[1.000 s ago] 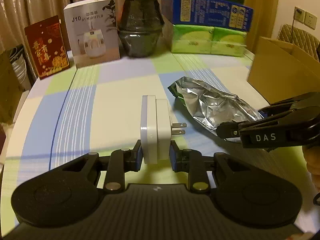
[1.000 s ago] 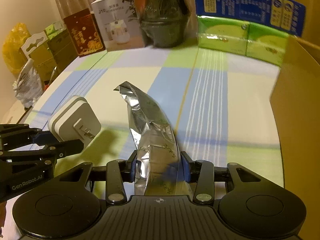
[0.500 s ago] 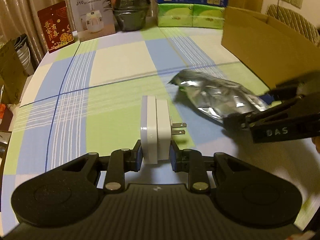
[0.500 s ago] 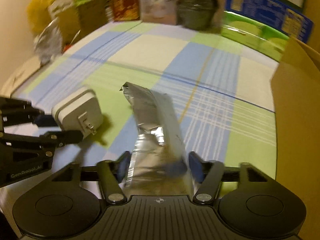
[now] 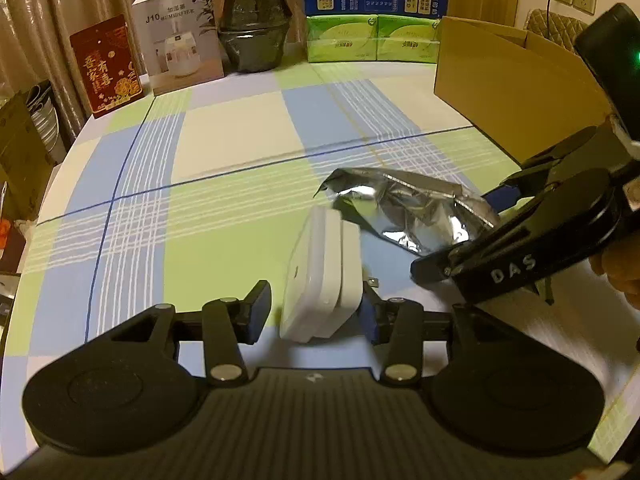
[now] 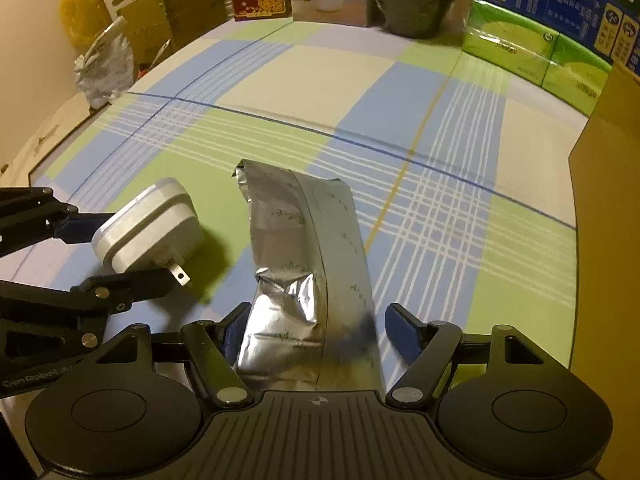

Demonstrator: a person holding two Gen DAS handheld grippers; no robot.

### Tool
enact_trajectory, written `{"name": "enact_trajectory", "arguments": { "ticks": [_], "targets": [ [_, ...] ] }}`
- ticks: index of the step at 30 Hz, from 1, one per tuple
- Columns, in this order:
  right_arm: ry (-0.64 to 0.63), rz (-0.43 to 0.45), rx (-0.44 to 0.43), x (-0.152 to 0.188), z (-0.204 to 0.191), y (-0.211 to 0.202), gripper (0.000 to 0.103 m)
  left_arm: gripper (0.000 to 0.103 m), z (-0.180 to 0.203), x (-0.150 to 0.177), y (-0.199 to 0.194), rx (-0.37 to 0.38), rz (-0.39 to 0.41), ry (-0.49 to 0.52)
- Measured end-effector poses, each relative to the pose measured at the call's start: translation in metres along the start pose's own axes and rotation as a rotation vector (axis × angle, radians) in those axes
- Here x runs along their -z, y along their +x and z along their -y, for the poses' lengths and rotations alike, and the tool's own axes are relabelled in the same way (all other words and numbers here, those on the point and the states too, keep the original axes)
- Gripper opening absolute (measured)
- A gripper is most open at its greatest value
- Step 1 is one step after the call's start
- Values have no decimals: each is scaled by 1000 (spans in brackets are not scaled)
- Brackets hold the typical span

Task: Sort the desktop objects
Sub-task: 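Lift the adapter with the left tool while the right tool lifts the foil bag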

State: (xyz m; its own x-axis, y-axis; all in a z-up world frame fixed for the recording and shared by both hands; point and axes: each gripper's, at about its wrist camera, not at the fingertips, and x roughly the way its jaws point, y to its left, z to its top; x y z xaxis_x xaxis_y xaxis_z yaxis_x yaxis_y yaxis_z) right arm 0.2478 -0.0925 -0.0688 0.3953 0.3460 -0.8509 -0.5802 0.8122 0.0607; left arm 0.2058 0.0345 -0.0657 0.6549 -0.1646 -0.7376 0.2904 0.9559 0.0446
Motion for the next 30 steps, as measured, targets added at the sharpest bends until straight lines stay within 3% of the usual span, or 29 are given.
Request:
{"name": "enact_trajectory", "arguments": {
  "ticks": [9, 11, 18, 23, 27, 30],
  "targets": [
    [9, 17, 22, 1, 1, -5, 49, 43, -4, -6, 2, 42, 20, -62],
    [21, 18, 19, 1, 2, -5, 48, 50, -6, -7, 1, 52, 32, -89],
    [26, 22, 23, 1, 2, -5, 48, 51, -12, -12, 12, 68, 23, -196],
    [25, 21, 21, 1, 2, -4, 50, 44, -18, -10, 16, 71, 1, -243],
    [32, 20, 6, -1, 4, -2, 59, 43, -17, -9, 15, 60, -3, -231],
    [29, 22, 9, -2, 4, -1, 60, 39, -16, -9, 12, 53, 2, -219]
  ]
}}
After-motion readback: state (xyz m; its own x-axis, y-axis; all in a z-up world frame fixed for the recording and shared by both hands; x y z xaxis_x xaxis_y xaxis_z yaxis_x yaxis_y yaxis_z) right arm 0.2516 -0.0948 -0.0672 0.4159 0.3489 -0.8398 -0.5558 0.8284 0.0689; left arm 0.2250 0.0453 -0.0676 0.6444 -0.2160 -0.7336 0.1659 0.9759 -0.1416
